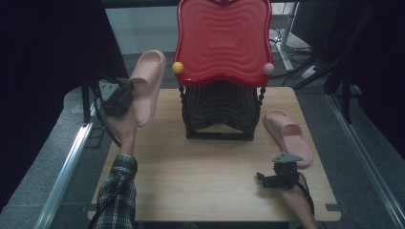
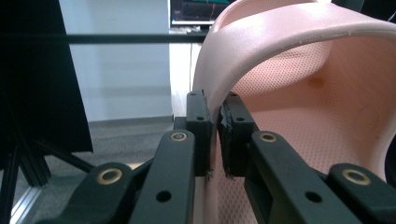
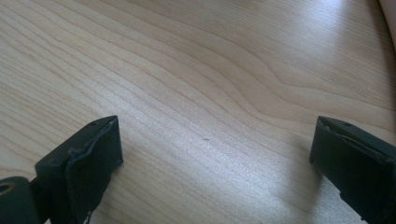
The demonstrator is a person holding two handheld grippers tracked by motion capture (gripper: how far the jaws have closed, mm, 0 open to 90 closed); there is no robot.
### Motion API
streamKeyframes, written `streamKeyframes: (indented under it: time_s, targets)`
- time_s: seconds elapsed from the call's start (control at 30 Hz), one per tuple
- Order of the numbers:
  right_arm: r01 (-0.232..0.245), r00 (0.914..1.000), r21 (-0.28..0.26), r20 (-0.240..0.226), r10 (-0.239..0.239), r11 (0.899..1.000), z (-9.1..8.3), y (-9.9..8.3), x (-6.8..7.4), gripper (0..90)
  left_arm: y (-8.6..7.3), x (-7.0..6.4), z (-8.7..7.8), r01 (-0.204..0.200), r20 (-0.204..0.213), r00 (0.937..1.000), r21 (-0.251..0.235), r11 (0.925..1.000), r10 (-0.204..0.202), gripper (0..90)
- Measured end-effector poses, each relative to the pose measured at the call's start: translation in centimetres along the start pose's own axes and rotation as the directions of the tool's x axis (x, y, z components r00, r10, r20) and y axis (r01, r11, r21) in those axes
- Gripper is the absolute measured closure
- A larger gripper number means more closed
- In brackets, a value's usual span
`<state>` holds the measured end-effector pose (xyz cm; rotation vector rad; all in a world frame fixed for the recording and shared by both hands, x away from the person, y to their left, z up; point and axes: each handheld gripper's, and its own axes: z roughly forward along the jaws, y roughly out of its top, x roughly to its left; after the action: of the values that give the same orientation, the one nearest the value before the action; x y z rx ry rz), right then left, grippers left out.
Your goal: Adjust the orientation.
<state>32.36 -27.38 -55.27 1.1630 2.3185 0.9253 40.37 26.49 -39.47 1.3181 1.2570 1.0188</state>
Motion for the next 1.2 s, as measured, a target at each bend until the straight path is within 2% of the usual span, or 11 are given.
streamKeyframes:
  time_s: [0.13,0.4,0.5,0.63,0.7,0.93,1.17,1.2]
  targets:
    - [0.000,1.0000,0.000,0.000,0.000,1.000,0.0,0.0,0.0,2.3,1.6,-0.3,0.2,0.020,-0.001,0.9998,-0.024,0.9995,-0.020,83.4]
    - [0.000,1.0000,0.000,0.000,0.000,1.000,0.0,0.0,0.0,2.3,3.8,-1.1,1.0,0.051,-0.006,0.9987,-0.044,0.9977,-0.051,83.2]
    - [0.000,1.0000,0.000,0.000,0.000,1.000,0.0,0.0,0.0,2.3,5.3,-1.8,1.3,0.050,-0.012,0.9986,-0.055,0.9972,-0.051,83.1]
    - [0.000,1.0000,-0.001,0.000,0.000,1.000,0.0,0.0,0.0,2.3,6.6,-2.4,1.6,0.049,-0.024,0.9984,-0.061,0.9969,-0.051,82.9]
    - [-0.001,1.0000,-0.001,-0.001,0.001,1.000,0.0,0.0,0.0,2.3,7.8,-3.0,1.8,0.058,-0.025,0.9979,-0.077,0.9954,-0.060,82.8]
    - [0.001,1.0000,-0.002,0.000,-0.001,1.000,0.0,0.0,0.0,2.3,9.9,-3.9,2.5,0.080,-0.026,0.9963,-0.089,0.9929,-0.082,82.7]
    - [0.001,1.0000,0.000,-0.001,-0.001,1.000,0.0,0.0,0.0,2.3,12.5,-4.6,3.7,0.120,-0.026,0.9920,-0.111,0.9865,-0.124,82.6]
    - [0.001,1.0000,0.000,-0.001,-0.001,1.000,0.0,0.0,0.0,2.3,12.5,-4.6,3.7,0.120,-0.026,0.9920,-0.111,0.9865,-0.124,82.6]
